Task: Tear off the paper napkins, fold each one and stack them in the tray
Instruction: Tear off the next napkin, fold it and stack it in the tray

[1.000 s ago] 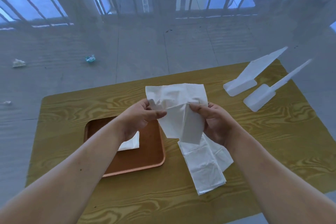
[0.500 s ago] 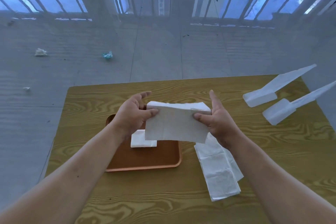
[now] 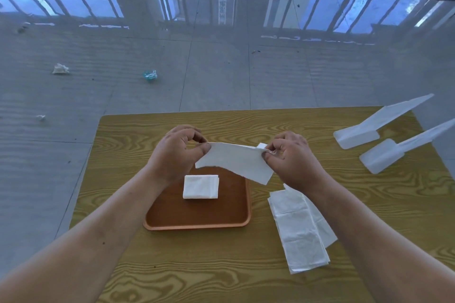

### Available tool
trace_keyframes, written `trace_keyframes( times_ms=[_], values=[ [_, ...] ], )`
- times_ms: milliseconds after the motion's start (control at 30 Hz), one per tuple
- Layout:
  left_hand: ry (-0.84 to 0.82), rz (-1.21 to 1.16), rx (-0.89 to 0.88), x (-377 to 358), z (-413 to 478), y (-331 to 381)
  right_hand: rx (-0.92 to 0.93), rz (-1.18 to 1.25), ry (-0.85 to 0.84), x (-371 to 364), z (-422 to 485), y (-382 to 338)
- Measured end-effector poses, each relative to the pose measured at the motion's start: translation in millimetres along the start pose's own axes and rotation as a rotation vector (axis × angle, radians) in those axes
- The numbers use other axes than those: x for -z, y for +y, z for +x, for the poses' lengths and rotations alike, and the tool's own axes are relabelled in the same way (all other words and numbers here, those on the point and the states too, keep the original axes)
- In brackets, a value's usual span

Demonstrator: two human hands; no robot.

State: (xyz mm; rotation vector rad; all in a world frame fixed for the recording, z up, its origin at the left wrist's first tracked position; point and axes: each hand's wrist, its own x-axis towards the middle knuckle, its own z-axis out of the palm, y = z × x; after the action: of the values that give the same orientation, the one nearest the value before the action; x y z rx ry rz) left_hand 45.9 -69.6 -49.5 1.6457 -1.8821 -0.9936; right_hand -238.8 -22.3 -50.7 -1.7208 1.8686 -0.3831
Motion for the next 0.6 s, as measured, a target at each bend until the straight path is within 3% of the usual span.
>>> trace_keyframes(
  times_ms=[67, 133, 200, 267, 433, 600],
  values=[
    [-0.040, -0.166, 0.078, 3, 1, 2, -0.014, 0.178, -0.012, 3, 0, 1],
    [-0.108, -0.417, 0.154, 7, 0, 4, -0.095, 0.547, -0.065, 6, -1, 3],
    [-0.136, -0.546, 0.186, 9, -1, 6, -0.163, 0.888, -0.116, 10, -1, 5],
    [-0.167, -0.652, 0.219, 8, -1, 8, -0.201, 1.065, -0.118, 12, -1, 5],
    [-0.191, -0.781, 0.291, 1, 1, 9, -0.303, 1.104, -0.085, 3, 0, 2],
    [-0.153, -0.749, 0.314, -2, 3, 4, -0.377, 1.268, -0.120, -3, -1, -1]
  ],
)
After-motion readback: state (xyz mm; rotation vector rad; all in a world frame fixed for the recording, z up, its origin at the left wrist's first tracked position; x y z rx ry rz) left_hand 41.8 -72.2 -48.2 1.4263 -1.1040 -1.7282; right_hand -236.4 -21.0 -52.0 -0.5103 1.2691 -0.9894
